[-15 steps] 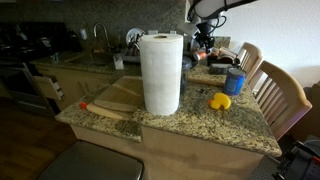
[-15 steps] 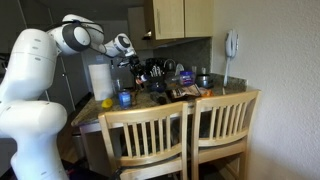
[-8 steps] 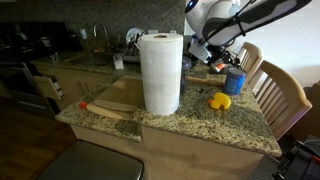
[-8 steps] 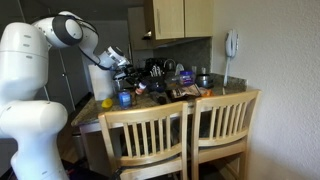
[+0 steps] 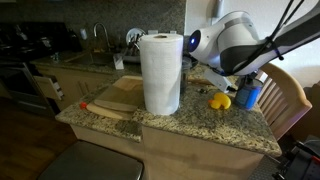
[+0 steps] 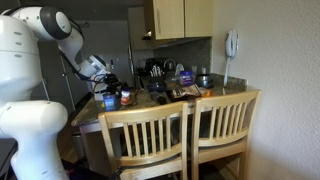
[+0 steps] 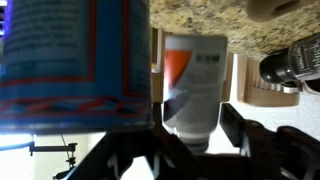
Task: Remove the white bottle from the bowl and place it at the front of the counter
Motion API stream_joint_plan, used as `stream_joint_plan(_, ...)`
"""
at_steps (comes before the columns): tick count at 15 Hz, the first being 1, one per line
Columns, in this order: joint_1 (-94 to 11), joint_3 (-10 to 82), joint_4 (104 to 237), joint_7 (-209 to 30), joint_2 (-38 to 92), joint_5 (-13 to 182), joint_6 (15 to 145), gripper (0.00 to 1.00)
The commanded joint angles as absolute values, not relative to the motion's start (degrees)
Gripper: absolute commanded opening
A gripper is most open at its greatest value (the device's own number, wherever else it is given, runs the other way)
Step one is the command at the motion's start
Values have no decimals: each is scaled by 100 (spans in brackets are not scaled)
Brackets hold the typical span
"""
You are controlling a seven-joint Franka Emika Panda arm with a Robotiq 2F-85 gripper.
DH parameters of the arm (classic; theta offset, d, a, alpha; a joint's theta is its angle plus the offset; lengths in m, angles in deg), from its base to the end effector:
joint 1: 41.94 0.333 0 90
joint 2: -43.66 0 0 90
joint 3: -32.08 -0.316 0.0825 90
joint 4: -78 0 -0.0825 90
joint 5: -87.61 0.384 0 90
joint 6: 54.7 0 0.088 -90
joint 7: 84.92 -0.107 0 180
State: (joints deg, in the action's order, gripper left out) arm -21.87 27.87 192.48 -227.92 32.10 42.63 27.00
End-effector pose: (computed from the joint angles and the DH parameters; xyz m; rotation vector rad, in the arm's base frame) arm 0.5013 0.1330 0.3559 1.3188 -1.7593 0.8250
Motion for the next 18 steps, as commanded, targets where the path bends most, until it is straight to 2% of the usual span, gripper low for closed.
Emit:
stream_joint_plan(1,-2307,2419,19902,-23534,3562,4341,2642,92)
stream_joint_plan(2,-2380,2399,19451,-23043,3316,4246,2551,75)
stream_joint_plan(4,-2376,2333,19607,-23237,3427,4250,2547,90)
stream_joint_plan(5,-2379,2327,19644,-23257,3449,4250,2547,93)
stream_joint_plan(9,-2383,2327,19658,-23268,3458,4251,2545,93)
stream_joint_plan(10,-2383,2327,19658,-23269,3458,4251,2545,98)
stream_joint_plan(11,-2378,2326,19594,-23303,3613,4180,2419,99)
stream_joint_plan(13,-2326,2302,19393,-23770,3850,4073,1978,100)
stream_joint_plan(14,-1934,2820,19107,-23467,4037,3933,1719,100)
stream_joint_plan(16,-1846,2837,18625,-23419,4133,3625,1074,100)
stream_joint_plan(17,-2262,2414,18270,-23390,4158,3535,696,100)
stream_joint_plan(18,-2244,2339,18210,-23467,4245,3566,536,100)
